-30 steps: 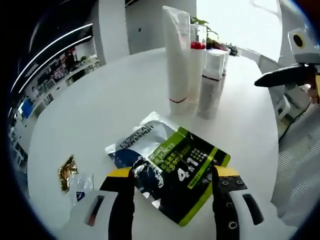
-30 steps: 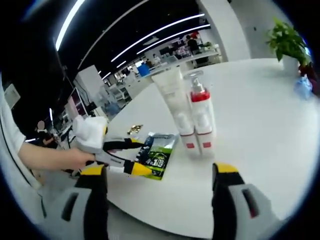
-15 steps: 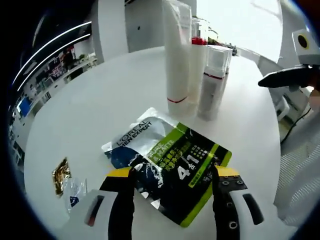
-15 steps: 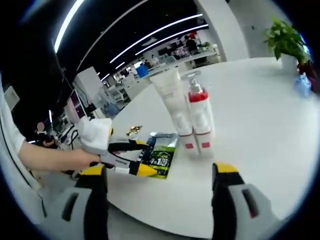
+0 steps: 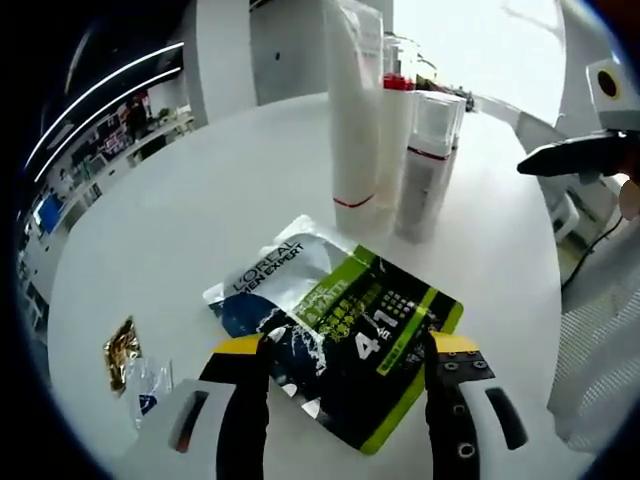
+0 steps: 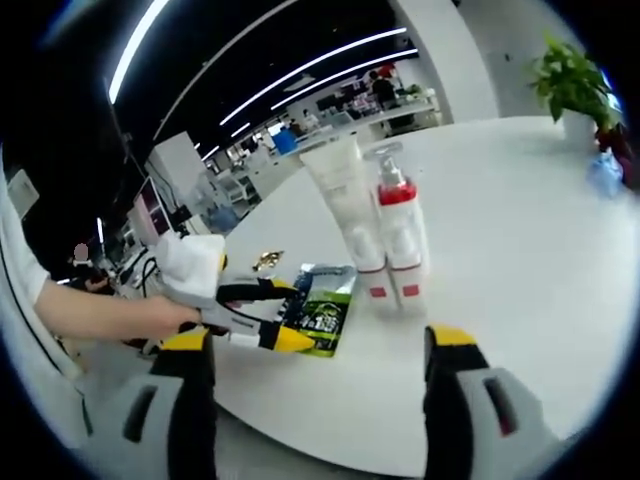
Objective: Arrange the skincare products in the storage area until every visible bottle or jar stands upright without overlapping.
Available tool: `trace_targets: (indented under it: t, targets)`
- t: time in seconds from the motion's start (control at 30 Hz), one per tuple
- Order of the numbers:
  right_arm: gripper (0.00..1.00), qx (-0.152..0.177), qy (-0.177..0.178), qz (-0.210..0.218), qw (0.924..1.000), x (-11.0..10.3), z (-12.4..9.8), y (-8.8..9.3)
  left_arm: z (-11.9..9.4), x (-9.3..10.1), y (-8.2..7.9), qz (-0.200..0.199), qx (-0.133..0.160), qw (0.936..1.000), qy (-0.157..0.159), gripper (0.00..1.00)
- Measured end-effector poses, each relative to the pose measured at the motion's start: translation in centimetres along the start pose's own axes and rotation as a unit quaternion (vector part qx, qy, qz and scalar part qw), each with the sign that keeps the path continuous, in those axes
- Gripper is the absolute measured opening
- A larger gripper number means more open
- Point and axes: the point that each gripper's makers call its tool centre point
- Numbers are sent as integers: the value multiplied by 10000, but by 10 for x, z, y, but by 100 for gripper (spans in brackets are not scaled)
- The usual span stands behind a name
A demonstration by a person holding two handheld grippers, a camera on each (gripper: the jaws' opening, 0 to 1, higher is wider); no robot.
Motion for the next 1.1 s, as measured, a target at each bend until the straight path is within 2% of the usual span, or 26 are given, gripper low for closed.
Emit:
trace_targets:
  t: [0.23,0.53,0.73,1.1]
  targets:
    - [87,0,28,-90,10000,-1,-1,-2,-2,1,-1,-68,-77,9999,31,61]
    - [90,-6,78,-276,9996,-2,-7,-4,-17,1,-1,-118,-64,9999,-13,63]
    - [94,-96,163,-397,9990,-2,-9,-3,-29,-1,4,-219,-60,9997,-107,65]
    - [98,-124,385,-497,9979,4,-23,-2,-60,1,22,-549,-5,9981,-294,67]
Point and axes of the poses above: the point that each gripper's makers call its tool centre point, and the gripper's own axes: z roughly forward along the fingers, x roughly to its right, y roughly out of its underside, and after that the axes turned 7 degrees about -y, right-handed
